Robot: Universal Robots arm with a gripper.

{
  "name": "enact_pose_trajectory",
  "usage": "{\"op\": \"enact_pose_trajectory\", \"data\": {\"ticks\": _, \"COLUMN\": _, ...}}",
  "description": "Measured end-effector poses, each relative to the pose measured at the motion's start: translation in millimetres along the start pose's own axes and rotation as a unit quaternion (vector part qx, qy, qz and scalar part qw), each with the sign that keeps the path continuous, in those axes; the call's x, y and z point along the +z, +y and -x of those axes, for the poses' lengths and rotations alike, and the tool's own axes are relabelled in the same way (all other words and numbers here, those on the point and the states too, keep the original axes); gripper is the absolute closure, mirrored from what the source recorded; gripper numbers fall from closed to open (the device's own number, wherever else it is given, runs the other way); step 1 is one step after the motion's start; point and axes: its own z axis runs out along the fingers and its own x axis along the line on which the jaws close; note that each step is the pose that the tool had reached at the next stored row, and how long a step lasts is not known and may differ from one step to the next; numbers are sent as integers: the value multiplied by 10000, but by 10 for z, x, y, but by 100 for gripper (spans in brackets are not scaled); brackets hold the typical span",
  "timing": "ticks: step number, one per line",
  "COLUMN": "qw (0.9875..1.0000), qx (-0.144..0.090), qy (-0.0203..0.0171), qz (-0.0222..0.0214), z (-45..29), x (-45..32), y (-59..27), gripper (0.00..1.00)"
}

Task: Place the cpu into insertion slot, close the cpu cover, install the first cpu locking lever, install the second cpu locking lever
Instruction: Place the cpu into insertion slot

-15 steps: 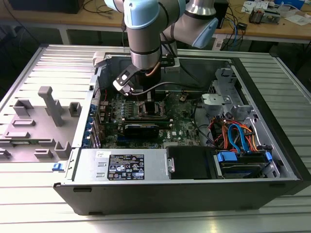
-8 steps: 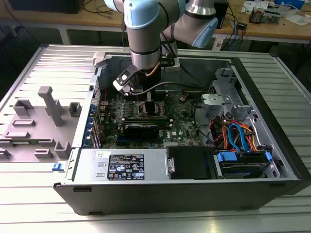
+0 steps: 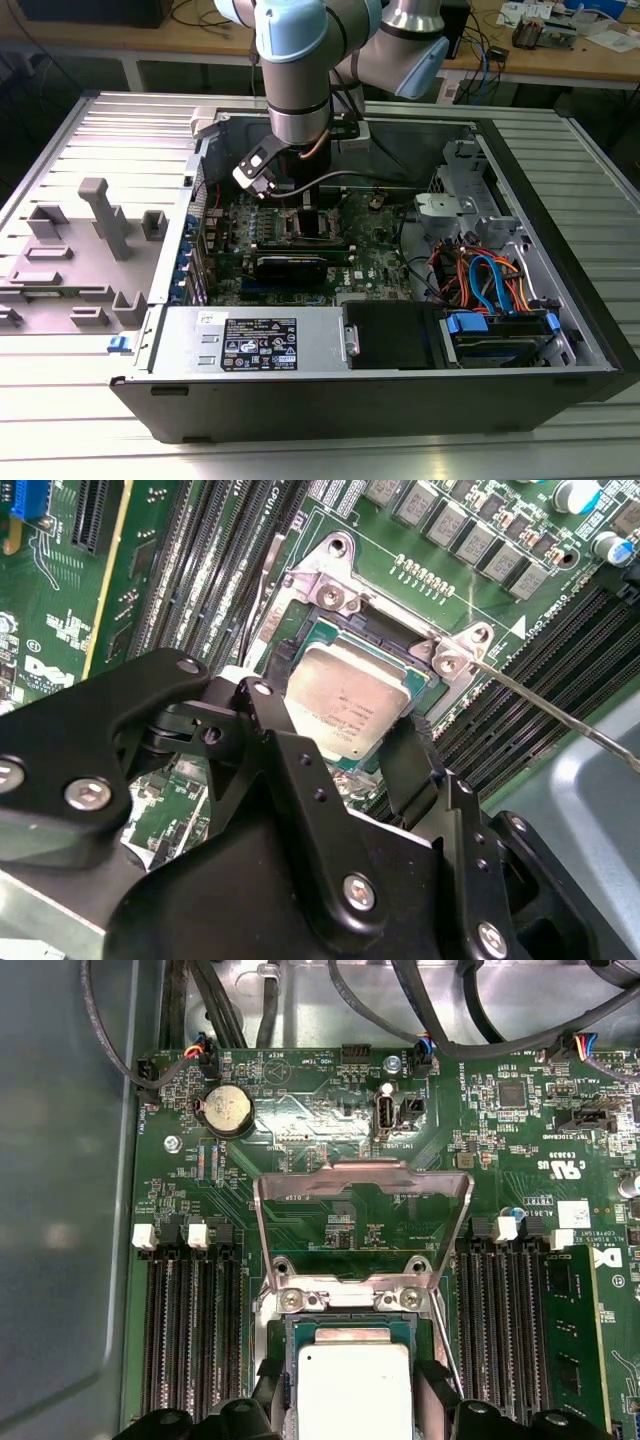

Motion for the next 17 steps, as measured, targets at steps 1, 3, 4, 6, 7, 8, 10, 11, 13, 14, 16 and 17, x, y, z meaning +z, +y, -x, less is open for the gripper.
{"op": "enact_pose_trajectory", "data": {"ticks": 1, "qw": 10000, "qx": 0, "qy": 0, "qz": 0, "z": 0, "x": 0, "y": 0, "gripper": 38}}
{"op": "enact_pose_trajectory", "data": {"ticks": 3, "qw": 10000, "qx": 0, "qy": 0, "qz": 0, "z": 0, "x": -2, "y": 0, "gripper": 38}}
{"op": "enact_pose_trajectory", "data": {"ticks": 4, "qw": 10000, "qx": 0, "qy": 0, "qz": 0, "z": 0, "x": -5, "y": 0, "gripper": 38}}
{"op": "enact_pose_trajectory", "data": {"ticks": 6, "qw": 10000, "qx": 1, "qy": 0, "qz": -2, "z": 0, "x": -18, "y": 2, "gripper": 38}}
{"op": "enact_pose_trajectory", "data": {"ticks": 7, "qw": 10000, "qx": 0, "qy": -1, "qz": -5, "z": 1, "x": -29, "y": 3, "gripper": 38}}
{"op": "enact_pose_trajectory", "data": {"ticks": 8, "qw": 10000, "qx": -1, "qy": 0, "qz": -12, "z": 1, "x": -39, "y": 6, "gripper": 38}}
{"op": "enact_pose_trajectory", "data": {"ticks": 10, "qw": 10000, "qx": 0, "qy": 0, "qz": -24, "z": 1, "x": -45, "y": 12, "gripper": 38}}
{"op": "enact_pose_trajectory", "data": {"ticks": 11, "qw": 10000, "qx": 1, "qy": -1, "qz": -36, "z": 1, "x": -48, "y": 16, "gripper": 38}}
{"op": "enact_pose_trajectory", "data": {"ticks": 13, "qw": 10000, "qx": 2, "qy": -1, "qz": -73, "z": 1, "x": -52, "y": 30, "gripper": 38}}
{"op": "enact_pose_trajectory", "data": {"ticks": 14, "qw": 10000, "qx": 2, "qy": -1, "qz": -83, "z": 1, "x": -51, "y": 34, "gripper": 38}}
{"op": "enact_pose_trajectory", "data": {"ticks": 16, "qw": 9999, "qx": 2, "qy": -2, "qz": -110, "z": 1, "x": -55, "y": 43, "gripper": 38}}
{"op": "enact_pose_trajectory", "data": {"ticks": 17, "qw": 9999, "qx": 1, "qy": -1, "qz": -136, "z": 1, "x": -56, "y": 51, "gripper": 38}}
